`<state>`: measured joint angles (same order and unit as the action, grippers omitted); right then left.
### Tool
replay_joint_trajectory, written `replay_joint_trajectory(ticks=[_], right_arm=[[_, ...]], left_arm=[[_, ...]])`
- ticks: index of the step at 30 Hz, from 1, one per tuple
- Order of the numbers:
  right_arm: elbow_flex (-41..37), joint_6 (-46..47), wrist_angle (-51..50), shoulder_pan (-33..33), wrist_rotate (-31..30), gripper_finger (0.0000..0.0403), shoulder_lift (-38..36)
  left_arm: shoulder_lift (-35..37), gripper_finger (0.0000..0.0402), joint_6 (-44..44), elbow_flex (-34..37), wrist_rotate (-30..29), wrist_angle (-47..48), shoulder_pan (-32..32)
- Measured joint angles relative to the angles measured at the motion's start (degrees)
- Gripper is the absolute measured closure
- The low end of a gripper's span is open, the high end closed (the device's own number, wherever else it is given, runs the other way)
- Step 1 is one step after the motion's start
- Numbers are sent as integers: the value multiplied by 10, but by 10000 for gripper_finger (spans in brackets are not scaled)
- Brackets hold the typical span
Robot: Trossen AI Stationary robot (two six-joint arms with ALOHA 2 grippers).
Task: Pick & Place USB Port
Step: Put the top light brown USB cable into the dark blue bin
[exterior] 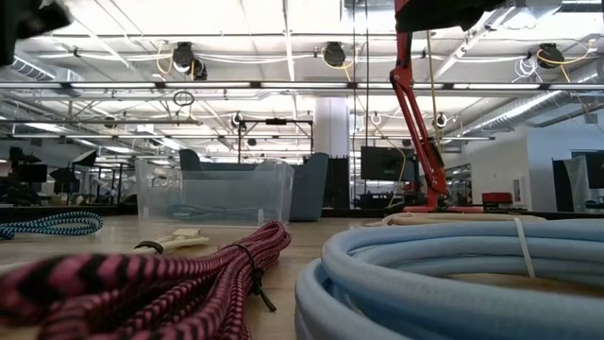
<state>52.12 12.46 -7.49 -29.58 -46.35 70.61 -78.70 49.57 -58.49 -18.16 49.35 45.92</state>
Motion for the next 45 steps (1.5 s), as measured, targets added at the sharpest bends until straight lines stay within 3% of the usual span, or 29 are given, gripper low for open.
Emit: replay_joint_trajectory(ticks=[4,9,16,23,27,31,36,41,45], right_arm=[[0,-21,8,7,0,259,0],[0,-61,33,26,1,259,0],[0,-72,25,59,2,259,0],[0,-72,21,76,61,259,0],[-9,-71,25,77,63,259,0],[-26,-66,26,78,73,259,0],[-61,-56,25,103,172,259,0],[-84,-17,26,130,246,259,0],[-101,43,30,139,254,259,0]], left_arm=[[0,282,98,71,-44,-50,24],[-1,281,155,131,-29,-63,3],[0,281,126,133,-1,-70,-30],[0,281,139,133,62,-80,-30],[0,281,108,133,65,-125,-23],[0,281,14,133,73,-214,-16],[0,281,-84,132,72,-289,-11],[0,281,-138,132,-2,-309,-12],[0,281,-178,132,-132,-319,-12]])
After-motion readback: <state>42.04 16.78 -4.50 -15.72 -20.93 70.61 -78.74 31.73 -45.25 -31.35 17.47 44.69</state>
